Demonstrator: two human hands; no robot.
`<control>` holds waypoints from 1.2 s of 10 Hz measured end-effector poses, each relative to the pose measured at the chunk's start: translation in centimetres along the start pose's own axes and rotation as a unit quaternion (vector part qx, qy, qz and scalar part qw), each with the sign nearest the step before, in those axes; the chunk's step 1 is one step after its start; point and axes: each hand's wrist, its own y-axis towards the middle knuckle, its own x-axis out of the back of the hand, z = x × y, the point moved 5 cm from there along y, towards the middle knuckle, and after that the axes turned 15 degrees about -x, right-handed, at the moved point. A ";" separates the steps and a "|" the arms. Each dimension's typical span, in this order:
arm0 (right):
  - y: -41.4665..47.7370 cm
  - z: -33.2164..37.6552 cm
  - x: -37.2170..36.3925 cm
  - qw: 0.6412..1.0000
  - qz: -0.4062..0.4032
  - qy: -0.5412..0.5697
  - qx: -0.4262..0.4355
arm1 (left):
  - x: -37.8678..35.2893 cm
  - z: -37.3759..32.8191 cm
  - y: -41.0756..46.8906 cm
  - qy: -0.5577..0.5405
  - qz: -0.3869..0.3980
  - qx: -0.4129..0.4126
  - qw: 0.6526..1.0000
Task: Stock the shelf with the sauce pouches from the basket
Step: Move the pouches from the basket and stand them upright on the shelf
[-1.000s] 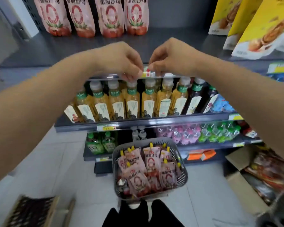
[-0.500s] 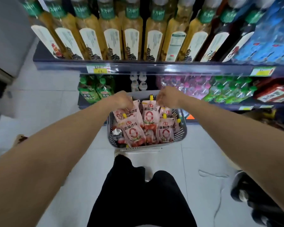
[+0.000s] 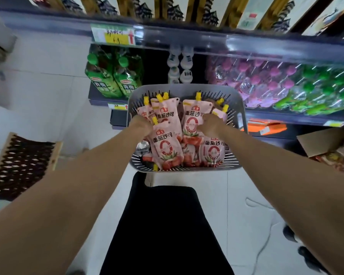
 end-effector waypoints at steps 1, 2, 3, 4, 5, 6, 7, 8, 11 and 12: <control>1.2 0.0 -0.6 0.999 -0.012 0.014 -0.029 | -0.3 0.9 1.4 0.103 0.010 0.005 0.995; 1.9 0.2 -0.7 0.998 -0.037 0.027 -0.052 | -0.3 0.4 1.5 0.188 0.014 -0.040 0.981; 2.2 0.2 -1.0 0.995 -0.029 0.068 -0.073 | -0.4 0.2 1.3 0.274 0.051 -0.064 0.958; 2.5 -0.1 -1.2 0.978 -0.018 0.172 -0.112 | -1.0 0.3 1.7 0.287 0.052 -0.083 0.953; 2.8 -0.2 -1.3 0.973 -0.018 0.191 -0.126 | -1.3 0.2 1.8 0.302 0.014 -0.096 0.948; 3.2 -0.2 -1.6 0.974 -0.018 0.183 -0.131 | -1.7 0.5 2.0 0.301 0.007 -0.104 0.948; 3.4 -0.3 -1.8 0.977 -0.021 0.169 -0.128 | -1.7 0.8 2.3 0.273 -0.007 -0.094 0.957; 3.7 -0.4 -1.5 0.970 -0.018 0.212 -0.120 | -1.7 0.7 2.5 0.293 0.004 -0.102 0.951; 4.7 -0.6 -0.8 0.952 -0.015 0.282 -0.115 | -0.9 -0.4 2.6 0.137 0.021 -0.112 0.984; 4.7 -0.5 -0.5 0.964 -0.030 0.246 -0.092 | -1.7 -0.5 2.0 0.024 0.032 -0.107 0.993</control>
